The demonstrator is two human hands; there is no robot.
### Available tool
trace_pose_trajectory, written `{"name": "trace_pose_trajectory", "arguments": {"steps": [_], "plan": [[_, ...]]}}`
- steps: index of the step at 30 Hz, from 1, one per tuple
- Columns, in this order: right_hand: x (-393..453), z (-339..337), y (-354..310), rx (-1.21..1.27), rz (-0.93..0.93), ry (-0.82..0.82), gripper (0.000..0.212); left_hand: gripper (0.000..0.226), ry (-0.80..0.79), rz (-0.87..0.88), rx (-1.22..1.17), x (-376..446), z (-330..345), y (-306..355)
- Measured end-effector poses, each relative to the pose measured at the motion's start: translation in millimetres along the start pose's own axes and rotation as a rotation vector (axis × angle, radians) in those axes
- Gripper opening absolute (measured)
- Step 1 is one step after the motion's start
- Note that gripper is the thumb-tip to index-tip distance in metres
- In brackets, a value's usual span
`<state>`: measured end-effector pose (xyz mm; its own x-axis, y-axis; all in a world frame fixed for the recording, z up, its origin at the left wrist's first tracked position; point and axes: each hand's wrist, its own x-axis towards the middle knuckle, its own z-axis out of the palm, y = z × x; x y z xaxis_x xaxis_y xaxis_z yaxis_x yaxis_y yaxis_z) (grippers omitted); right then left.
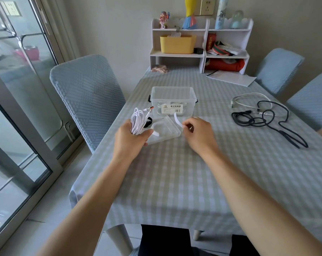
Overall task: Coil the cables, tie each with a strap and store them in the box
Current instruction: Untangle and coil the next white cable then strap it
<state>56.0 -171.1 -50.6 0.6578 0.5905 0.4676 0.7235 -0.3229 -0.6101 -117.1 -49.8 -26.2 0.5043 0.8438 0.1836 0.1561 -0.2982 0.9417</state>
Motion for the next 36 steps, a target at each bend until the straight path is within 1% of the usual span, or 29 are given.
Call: {"name": "trace_pose_trajectory", "arguments": {"steps": [3,4,6,9,13,15,18,20,23,26,28,31,34,36], "plan": [[-6,-3,1,0.039,0.008,-0.005,0.012,0.047,0.092,0.081,0.131,-6,-3,-2],[-9,-4,1,0.049,0.01,-0.009,0.011,0.05,0.115,0.094,0.162,-8,-5,-4],[-16,-13,3,0.051,-0.006,-0.005,0.01,0.048,0.128,0.13,0.224,-12,-6,-4],[-27,-36,9,0.036,-0.056,-0.025,0.011,0.042,0.084,0.178,0.309,-16,-5,0],[-51,-75,32,-0.024,-0.091,-0.102,0.012,0.039,-0.044,0.279,0.393,-24,17,6],[-65,-87,42,-0.058,-0.092,-0.161,0.011,0.035,-0.116,0.288,0.426,-30,32,3],[-74,-93,46,-0.057,-0.087,-0.197,0.008,0.021,-0.206,0.274,0.453,-38,46,4],[-76,-102,49,-0.05,-0.048,-0.201,0.008,0.023,-0.247,0.297,0.446,-43,59,9],[-78,-114,52,0.007,0.009,-0.182,0.007,0.03,-0.259,0.311,0.484,-46,75,18],[-83,-116,57,-0.046,-0.044,-0.211,0.024,0.033,-0.248,0.328,0.539,-50,86,21],[-86,-118,62,-0.108,-0.063,-0.207,0.029,0.033,-0.25,0.333,0.554,-51,94,22],[-89,-120,66,-0.122,-0.084,-0.225,0.022,0.032,-0.253,0.342,0.562,-52,99,24],[-85,-122,63,-0.06,-0.117,-0.244,0.009,0.034,-0.249,0.34,0.521,-49,100,24],[-78,-123,61,-0.021,-0.092,-0.248,0.013,0.036,-0.255,0.343,0.497,-47,99,22]]}}
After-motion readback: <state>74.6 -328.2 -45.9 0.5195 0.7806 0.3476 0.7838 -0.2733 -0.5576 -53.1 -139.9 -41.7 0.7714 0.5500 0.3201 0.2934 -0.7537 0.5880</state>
